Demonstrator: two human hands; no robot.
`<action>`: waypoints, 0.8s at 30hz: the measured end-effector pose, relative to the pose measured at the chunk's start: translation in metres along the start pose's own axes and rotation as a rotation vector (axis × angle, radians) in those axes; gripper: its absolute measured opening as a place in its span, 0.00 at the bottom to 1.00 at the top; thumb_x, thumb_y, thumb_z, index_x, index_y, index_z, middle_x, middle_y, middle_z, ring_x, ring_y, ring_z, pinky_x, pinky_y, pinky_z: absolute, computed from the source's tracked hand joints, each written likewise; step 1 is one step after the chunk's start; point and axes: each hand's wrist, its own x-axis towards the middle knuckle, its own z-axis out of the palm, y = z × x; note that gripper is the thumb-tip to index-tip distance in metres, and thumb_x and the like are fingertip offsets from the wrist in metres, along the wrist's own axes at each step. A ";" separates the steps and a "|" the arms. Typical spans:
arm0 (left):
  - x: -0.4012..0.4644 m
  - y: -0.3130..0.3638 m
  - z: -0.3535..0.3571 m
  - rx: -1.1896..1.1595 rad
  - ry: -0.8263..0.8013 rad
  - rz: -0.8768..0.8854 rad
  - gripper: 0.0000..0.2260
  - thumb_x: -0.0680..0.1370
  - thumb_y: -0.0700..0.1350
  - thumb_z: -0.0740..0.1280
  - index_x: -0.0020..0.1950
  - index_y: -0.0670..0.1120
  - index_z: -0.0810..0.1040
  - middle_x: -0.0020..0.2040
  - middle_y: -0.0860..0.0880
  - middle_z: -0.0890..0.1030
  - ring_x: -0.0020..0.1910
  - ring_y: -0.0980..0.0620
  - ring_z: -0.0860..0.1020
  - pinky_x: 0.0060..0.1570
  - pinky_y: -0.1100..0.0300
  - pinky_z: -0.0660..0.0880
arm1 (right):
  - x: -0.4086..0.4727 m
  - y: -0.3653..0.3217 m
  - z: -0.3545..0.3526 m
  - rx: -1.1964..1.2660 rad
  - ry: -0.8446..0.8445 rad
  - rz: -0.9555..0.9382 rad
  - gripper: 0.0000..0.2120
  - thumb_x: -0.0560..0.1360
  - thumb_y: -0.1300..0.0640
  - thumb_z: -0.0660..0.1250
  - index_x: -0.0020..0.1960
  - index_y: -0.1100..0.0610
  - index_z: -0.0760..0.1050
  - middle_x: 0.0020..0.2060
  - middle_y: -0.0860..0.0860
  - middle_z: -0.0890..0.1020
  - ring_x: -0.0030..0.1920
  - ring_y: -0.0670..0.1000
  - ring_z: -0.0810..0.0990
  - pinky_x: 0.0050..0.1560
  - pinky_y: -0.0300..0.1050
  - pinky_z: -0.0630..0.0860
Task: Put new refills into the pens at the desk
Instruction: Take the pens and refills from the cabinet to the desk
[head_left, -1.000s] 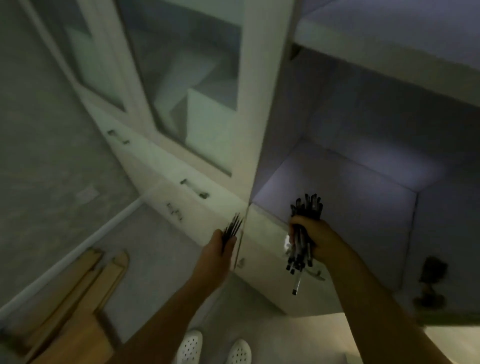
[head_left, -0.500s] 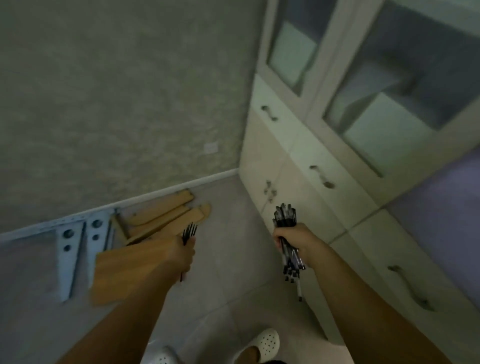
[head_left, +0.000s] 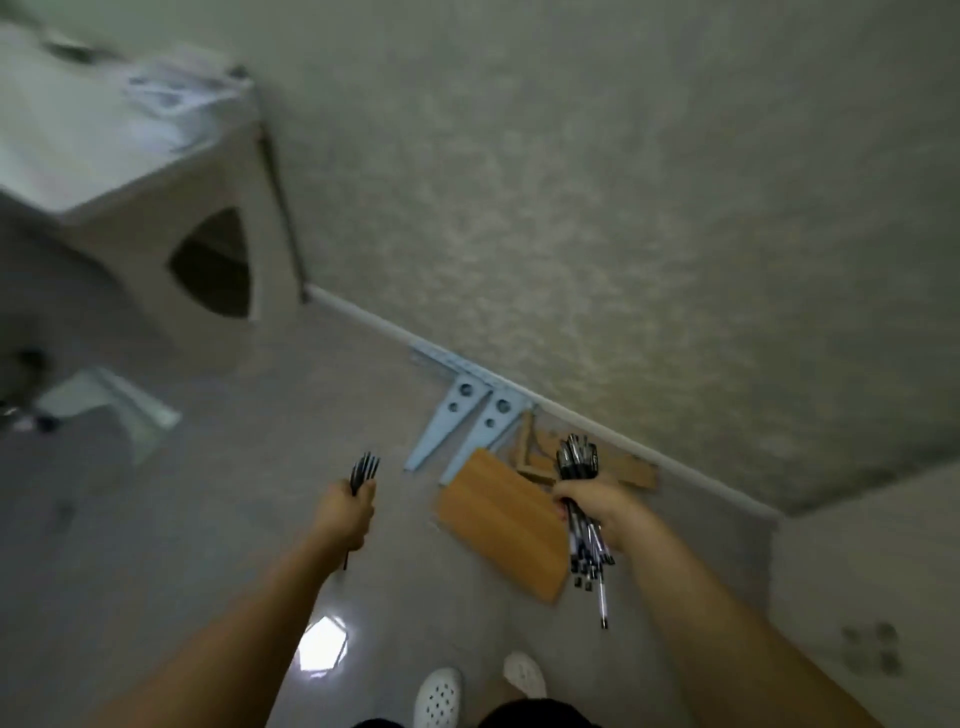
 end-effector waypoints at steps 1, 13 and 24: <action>0.005 -0.007 -0.025 -0.047 0.046 -0.023 0.11 0.83 0.45 0.57 0.42 0.44 0.65 0.32 0.45 0.67 0.25 0.51 0.63 0.24 0.62 0.60 | 0.005 -0.020 0.023 -0.040 -0.030 -0.020 0.03 0.71 0.67 0.69 0.44 0.64 0.77 0.26 0.55 0.79 0.24 0.50 0.77 0.26 0.40 0.74; 0.057 -0.054 -0.236 -0.511 0.448 -0.253 0.11 0.84 0.45 0.54 0.58 0.38 0.68 0.31 0.46 0.64 0.26 0.52 0.61 0.25 0.61 0.59 | 0.052 -0.215 0.303 -0.405 -0.424 -0.176 0.03 0.72 0.70 0.67 0.43 0.66 0.74 0.28 0.58 0.77 0.28 0.54 0.76 0.35 0.48 0.76; 0.117 -0.034 -0.379 -0.737 0.667 -0.326 0.08 0.84 0.45 0.53 0.48 0.42 0.66 0.29 0.48 0.62 0.23 0.54 0.59 0.21 0.66 0.56 | 0.061 -0.368 0.528 -0.673 -0.618 -0.278 0.05 0.71 0.71 0.67 0.45 0.67 0.73 0.28 0.59 0.75 0.26 0.54 0.74 0.30 0.46 0.75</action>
